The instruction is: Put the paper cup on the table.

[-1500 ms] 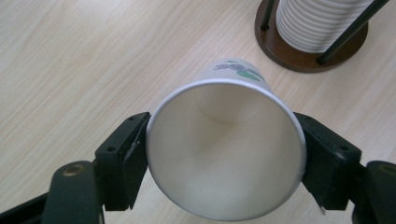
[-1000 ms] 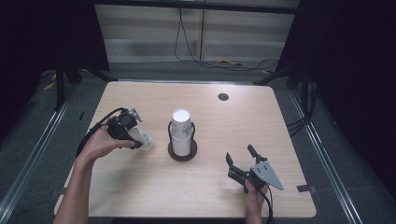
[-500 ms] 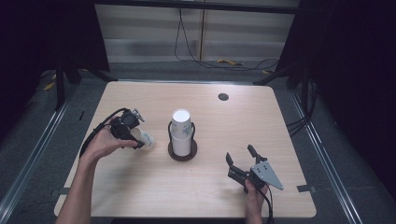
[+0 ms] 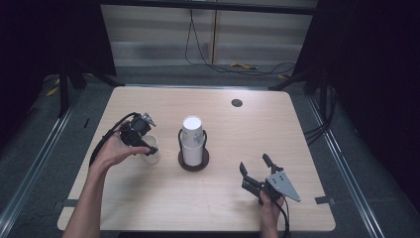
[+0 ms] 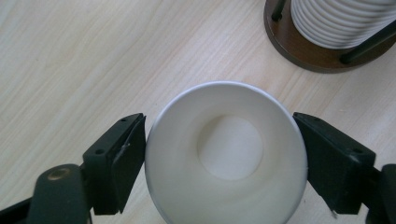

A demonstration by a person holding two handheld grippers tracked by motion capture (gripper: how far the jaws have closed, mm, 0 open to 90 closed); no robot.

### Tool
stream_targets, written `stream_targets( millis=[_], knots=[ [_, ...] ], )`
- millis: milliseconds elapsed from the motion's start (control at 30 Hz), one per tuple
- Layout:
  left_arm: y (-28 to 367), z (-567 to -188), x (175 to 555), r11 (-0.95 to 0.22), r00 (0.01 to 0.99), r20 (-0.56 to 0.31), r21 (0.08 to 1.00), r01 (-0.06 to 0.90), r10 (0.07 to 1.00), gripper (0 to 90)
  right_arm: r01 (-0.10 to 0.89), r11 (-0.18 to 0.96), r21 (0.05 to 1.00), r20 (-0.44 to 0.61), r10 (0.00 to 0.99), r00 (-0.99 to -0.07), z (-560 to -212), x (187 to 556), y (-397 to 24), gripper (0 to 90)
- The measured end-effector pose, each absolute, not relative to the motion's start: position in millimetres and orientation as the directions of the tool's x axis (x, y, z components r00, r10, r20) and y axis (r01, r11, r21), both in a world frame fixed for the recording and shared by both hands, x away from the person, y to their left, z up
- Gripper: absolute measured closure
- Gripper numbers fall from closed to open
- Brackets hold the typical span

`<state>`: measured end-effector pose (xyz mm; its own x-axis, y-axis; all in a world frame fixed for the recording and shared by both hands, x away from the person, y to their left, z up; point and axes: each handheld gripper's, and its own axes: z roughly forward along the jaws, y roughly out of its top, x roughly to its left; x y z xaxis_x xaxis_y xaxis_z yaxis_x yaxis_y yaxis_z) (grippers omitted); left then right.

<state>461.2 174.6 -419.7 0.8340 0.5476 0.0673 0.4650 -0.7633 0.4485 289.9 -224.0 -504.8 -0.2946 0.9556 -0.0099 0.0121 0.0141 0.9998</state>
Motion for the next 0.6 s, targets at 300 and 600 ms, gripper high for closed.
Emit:
stream_targets(
  millis=[300,600],
  knots=[
    [175,-418,458,-0.726,0.822,0.076,0.518,0.451,0.565,17.1,0.012,0.015,1.0,-0.01,0.954,-0.299,-505,290,-224,14.1],
    [177,-415,450,-0.69,0.819,0.064,0.579,0.435,0.57,17.1,0.012,0.015,1.0,-0.01,0.954,-0.299,-505,290,-224,14.0]
  ],
)
